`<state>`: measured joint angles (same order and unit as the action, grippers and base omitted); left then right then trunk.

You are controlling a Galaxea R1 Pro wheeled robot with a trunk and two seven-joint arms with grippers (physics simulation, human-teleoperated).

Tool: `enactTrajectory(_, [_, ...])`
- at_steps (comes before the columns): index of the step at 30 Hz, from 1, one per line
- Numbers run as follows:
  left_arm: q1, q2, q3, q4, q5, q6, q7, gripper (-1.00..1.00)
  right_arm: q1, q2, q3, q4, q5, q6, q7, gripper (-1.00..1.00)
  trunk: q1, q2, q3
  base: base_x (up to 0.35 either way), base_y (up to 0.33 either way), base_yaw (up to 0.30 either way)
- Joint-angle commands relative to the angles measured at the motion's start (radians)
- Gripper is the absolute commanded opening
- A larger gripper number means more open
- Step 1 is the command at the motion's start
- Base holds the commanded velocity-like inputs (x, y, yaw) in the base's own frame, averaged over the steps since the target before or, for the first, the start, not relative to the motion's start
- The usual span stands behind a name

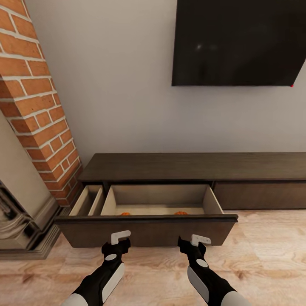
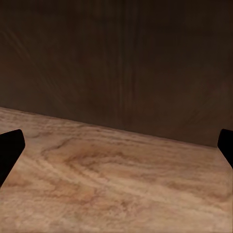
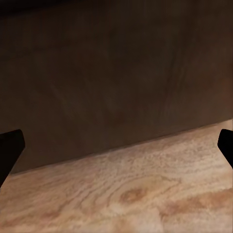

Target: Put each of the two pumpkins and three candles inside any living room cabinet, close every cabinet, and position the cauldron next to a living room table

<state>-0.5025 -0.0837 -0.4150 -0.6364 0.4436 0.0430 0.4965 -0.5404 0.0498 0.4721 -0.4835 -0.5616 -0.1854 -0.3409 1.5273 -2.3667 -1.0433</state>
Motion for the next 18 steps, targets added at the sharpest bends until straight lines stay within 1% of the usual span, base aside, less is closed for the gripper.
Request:
enactTrajectory(1, [-0.001,0.001,-0.005,-0.002,0.004,0.005,0.008,1.0,-0.001,-0.001,0.008,0.0,-0.011,-0.006,-0.006,1.0,0.0,0.0,-0.001,0.047,0.0,0.0])
enactTrajectory(5, [-0.001,0.001,-0.005,-0.002,0.004,0.005,0.008,1.0,-0.001,-0.001,0.008,0.0,-0.011,-0.006,-0.006,1.0,0.0,0.0,-0.001,0.079,0.0,0.0])
enactTrajectory(18, [-0.001,0.001,-0.005,-0.002,0.004,0.005,0.008,1.0,-0.001,-0.001,0.008,0.0,-0.011,-0.006,-0.006,1.0,0.0,0.0,-0.001,0.152,0.0,0.0])
